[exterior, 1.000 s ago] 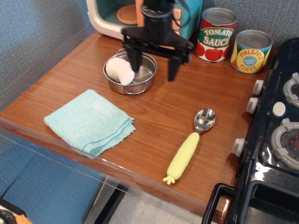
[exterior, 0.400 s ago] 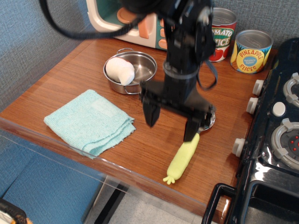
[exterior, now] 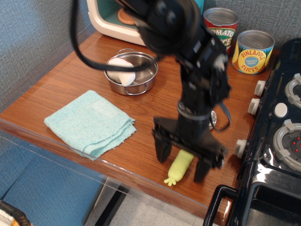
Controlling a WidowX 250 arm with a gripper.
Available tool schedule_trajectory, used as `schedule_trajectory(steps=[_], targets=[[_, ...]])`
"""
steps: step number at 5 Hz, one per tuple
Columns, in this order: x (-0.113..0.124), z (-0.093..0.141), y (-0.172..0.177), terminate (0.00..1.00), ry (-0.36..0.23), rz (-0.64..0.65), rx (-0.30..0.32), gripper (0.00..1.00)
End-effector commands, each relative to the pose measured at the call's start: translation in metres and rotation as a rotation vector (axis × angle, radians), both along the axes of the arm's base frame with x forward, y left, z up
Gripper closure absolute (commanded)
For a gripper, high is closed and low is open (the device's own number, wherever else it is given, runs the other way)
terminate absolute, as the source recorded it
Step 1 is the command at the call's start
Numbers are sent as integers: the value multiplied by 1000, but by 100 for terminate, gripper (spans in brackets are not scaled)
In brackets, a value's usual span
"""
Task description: Put the corn to the left of the pan
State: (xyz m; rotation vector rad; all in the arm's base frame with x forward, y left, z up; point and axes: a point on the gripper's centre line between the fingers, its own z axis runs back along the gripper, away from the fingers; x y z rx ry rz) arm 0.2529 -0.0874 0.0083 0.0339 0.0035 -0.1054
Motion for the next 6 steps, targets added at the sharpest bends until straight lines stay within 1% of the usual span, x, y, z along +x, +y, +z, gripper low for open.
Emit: schedule_trajectory(steps=[1, 2, 3, 4, 5, 6], targets=[[-2, -1, -4, 0, -10, -11, -10, 0], [-2, 1, -1, 0, -28, -10, -16, 100], [-1, 8, 4, 0, -64, -8, -24, 100], [5, 28, 18, 0, -114, 3, 0, 100], [14, 50, 43, 0, -161, 52, 8, 100], [20, 80, 85, 0, -231, 111, 3, 100]])
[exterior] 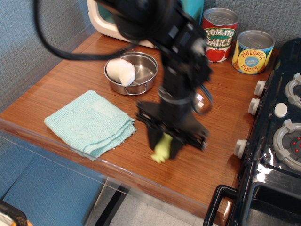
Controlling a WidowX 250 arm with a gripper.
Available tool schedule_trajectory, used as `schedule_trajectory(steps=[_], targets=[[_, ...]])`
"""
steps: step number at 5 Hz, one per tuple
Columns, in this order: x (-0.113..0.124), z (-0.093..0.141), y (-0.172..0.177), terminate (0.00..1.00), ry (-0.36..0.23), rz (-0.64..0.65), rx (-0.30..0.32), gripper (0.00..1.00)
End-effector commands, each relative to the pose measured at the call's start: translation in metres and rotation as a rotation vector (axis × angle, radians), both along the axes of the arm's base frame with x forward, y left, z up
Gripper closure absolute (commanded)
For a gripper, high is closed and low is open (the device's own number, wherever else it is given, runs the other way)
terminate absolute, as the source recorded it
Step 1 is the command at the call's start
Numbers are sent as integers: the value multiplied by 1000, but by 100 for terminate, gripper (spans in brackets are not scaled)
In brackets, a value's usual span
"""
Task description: Put the corn to the left of the pan
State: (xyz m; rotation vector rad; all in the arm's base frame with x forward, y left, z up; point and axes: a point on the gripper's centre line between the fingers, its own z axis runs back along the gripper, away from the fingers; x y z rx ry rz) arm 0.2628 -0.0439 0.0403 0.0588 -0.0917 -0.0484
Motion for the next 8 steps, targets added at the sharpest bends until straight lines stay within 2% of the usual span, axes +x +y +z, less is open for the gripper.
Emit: schedule_trajectory(steps=[1, 2, 3, 4, 5, 7, 8], targets=[[14, 61, 87, 0, -147, 95, 22, 100], [19, 57, 136, 0, -100, 118, 57, 100], [31, 51, 172, 0, -76, 37, 68, 100], [39, 48, 197, 0, -32, 12, 101, 100], [47, 42, 217, 0, 13, -22, 116, 100], [53, 8, 236, 0, 116, -35, 71, 100], [54, 3, 236, 0, 118, -45, 58, 100]])
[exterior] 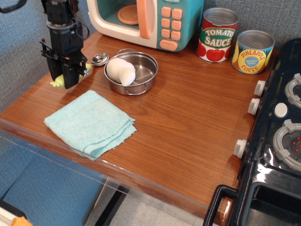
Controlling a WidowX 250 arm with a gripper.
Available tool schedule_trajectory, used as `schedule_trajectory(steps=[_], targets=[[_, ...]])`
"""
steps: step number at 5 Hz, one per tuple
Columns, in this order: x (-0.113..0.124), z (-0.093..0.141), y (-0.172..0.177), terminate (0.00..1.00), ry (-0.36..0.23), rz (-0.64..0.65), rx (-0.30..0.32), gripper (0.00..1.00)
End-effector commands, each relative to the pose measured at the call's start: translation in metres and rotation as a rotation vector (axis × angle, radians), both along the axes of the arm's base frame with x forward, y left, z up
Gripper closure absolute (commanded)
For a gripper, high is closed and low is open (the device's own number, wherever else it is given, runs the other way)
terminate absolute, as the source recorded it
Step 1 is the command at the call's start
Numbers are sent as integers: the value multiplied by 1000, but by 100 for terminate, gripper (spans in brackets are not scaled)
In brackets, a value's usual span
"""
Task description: Put the corn to the left of the pan
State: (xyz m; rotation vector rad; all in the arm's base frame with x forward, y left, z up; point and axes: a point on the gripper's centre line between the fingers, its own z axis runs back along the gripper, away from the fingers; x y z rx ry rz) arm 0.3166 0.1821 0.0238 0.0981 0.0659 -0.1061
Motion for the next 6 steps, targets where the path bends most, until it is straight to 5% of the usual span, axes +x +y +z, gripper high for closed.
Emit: schedule_trajectory(steps=[1, 4, 6], targets=[[0, 24, 9, 0, -55, -14, -1, 0], [-10, 74, -6, 0, -241, -33, 30, 0], [-12, 72, -8, 0, -228, -5, 40, 0]])
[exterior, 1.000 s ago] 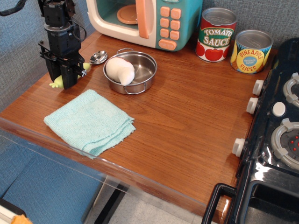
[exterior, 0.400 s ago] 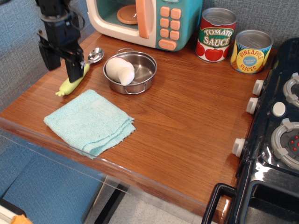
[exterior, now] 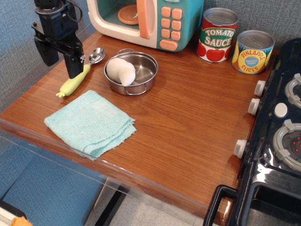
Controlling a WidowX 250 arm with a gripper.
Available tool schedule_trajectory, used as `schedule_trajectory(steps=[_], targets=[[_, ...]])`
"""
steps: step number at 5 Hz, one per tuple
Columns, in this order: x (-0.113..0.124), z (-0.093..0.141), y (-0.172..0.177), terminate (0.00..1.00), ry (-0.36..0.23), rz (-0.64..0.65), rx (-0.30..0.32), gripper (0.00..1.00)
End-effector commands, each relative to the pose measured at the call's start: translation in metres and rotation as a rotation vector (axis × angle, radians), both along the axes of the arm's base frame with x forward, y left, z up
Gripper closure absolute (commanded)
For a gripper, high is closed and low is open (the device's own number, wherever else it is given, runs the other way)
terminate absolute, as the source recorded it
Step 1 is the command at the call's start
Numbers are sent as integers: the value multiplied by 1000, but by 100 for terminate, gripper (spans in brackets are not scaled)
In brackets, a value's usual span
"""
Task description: Put the corn to the left of the pan
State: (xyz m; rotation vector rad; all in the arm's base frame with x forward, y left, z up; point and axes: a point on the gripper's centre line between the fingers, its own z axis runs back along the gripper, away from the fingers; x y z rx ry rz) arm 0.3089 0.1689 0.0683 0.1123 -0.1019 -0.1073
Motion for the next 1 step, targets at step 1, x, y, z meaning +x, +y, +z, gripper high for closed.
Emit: schedule_trajectory(steps=[1], targets=[[-4, 28, 6, 100, -60, 8, 34, 0]])
